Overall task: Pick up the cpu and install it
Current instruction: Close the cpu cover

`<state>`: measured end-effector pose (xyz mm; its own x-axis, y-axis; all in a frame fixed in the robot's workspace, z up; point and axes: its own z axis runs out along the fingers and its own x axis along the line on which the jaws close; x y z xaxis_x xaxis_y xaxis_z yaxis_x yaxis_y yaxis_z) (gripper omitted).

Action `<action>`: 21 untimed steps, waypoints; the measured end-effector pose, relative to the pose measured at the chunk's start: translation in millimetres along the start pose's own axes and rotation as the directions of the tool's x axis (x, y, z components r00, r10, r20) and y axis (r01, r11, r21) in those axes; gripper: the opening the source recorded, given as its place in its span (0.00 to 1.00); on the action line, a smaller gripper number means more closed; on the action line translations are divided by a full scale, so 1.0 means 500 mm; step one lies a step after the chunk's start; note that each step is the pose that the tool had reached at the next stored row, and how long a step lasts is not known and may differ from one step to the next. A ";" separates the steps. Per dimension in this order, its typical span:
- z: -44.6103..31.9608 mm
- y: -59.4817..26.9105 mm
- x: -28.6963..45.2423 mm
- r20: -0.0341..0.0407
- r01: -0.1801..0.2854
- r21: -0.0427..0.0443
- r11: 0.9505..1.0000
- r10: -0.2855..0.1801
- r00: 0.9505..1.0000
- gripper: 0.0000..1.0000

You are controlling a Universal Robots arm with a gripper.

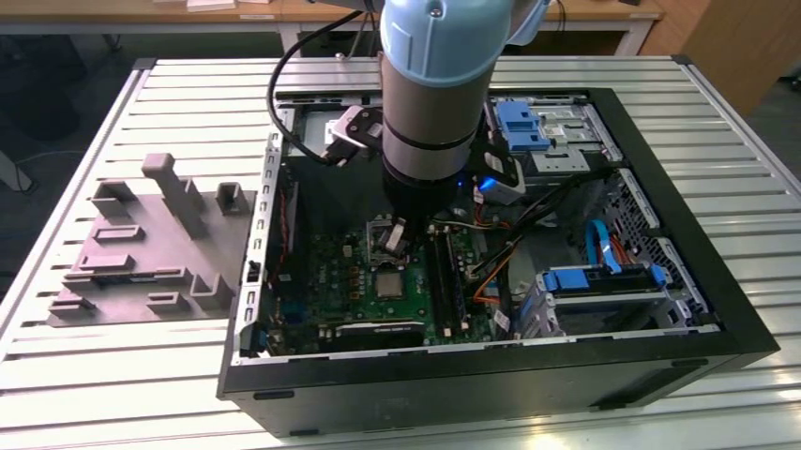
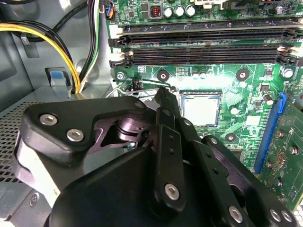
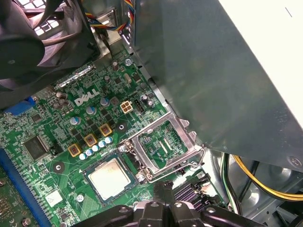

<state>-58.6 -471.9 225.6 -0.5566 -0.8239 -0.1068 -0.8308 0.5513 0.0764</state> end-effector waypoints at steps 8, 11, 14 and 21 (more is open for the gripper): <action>0.000 0.000 0.000 0.000 0.000 0.000 1.000 0.000 1.000 0.41; 0.000 0.000 0.000 0.000 0.000 0.000 1.000 0.000 1.000 0.40; 0.000 0.000 0.000 0.000 0.000 0.000 1.000 0.000 1.000 0.27; 0.001 0.000 0.000 0.000 0.000 0.000 1.000 0.000 1.000 0.70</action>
<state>-58.6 -471.9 225.0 -0.5566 -0.8239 -0.1068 -0.8308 0.5513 0.0764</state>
